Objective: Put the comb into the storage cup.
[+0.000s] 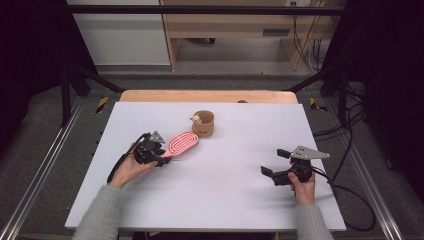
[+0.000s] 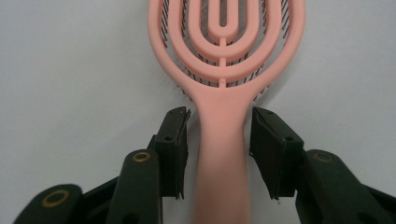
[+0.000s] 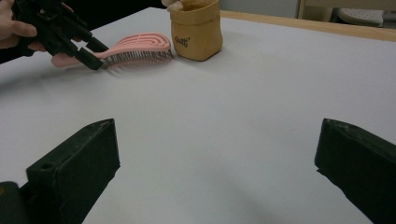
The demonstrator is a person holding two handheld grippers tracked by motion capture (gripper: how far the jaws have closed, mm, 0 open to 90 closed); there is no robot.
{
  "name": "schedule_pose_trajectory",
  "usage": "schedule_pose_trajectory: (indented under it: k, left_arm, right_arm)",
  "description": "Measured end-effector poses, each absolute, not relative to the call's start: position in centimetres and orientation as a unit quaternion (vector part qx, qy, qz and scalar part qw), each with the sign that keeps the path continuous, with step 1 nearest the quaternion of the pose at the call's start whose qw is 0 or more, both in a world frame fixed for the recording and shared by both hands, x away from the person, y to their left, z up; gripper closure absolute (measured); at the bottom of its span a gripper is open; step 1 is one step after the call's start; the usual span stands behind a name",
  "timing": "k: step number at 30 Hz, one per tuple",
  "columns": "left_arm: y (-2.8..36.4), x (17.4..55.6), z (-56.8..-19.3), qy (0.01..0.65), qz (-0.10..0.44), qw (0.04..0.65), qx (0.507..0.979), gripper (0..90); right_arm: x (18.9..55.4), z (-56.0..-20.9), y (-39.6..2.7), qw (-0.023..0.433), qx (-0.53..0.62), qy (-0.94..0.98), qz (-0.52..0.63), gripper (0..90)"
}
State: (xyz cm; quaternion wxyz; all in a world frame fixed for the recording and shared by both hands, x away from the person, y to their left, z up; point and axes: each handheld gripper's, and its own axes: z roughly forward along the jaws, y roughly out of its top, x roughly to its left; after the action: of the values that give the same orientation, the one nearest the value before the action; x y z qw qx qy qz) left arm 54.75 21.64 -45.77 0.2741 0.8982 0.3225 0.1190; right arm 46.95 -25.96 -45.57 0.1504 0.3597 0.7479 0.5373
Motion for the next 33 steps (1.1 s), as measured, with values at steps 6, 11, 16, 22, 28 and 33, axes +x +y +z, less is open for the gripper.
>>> schedule_pose_trajectory:
  k: [6, 11, 16, 22, 28, 33]
  left_arm:
    - [21.62, 54.78, -45.77, 0.322, 0.12, 0.273, 0.898, 60.4]
    - [21.68, 54.77, -45.73, 0.324, 0.12, 0.272, 0.898, 63.2]
    - [21.61, 54.72, -45.72, 0.322, 0.12, 0.269, 0.9, 66.1]
    - [21.54, 54.7, -45.74, 0.324, 0.12, 0.266, 0.9, 68.2]
    - [21.55, 54.66, -45.71, 0.325, 0.119, 0.266, 0.9, 68.7]
    - [21.65, 54.68, -45.71, 0.328, 0.116, 0.27, 0.898, 68.9]
  right_arm:
    - [46.93, -45.54, -25.97, 0.15, 0.36, 0.747, 0.538, 0.2]
    - [46.94, -45.55, -25.96, 0.15, 0.36, 0.747, 0.538, 0.2]
    - [46.93, -45.53, -25.96, 0.149, 0.36, 0.747, 0.539, 0.2]
    - [46.94, -45.54, -25.96, 0.149, 0.36, 0.747, 0.538, 0.2]
    - [46.93, -45.54, -25.95, 0.149, 0.36, 0.747, 0.539, 0.2]
    - [46.95, -45.55, -25.95, 0.149, 0.36, 0.748, 0.538, 0.2]
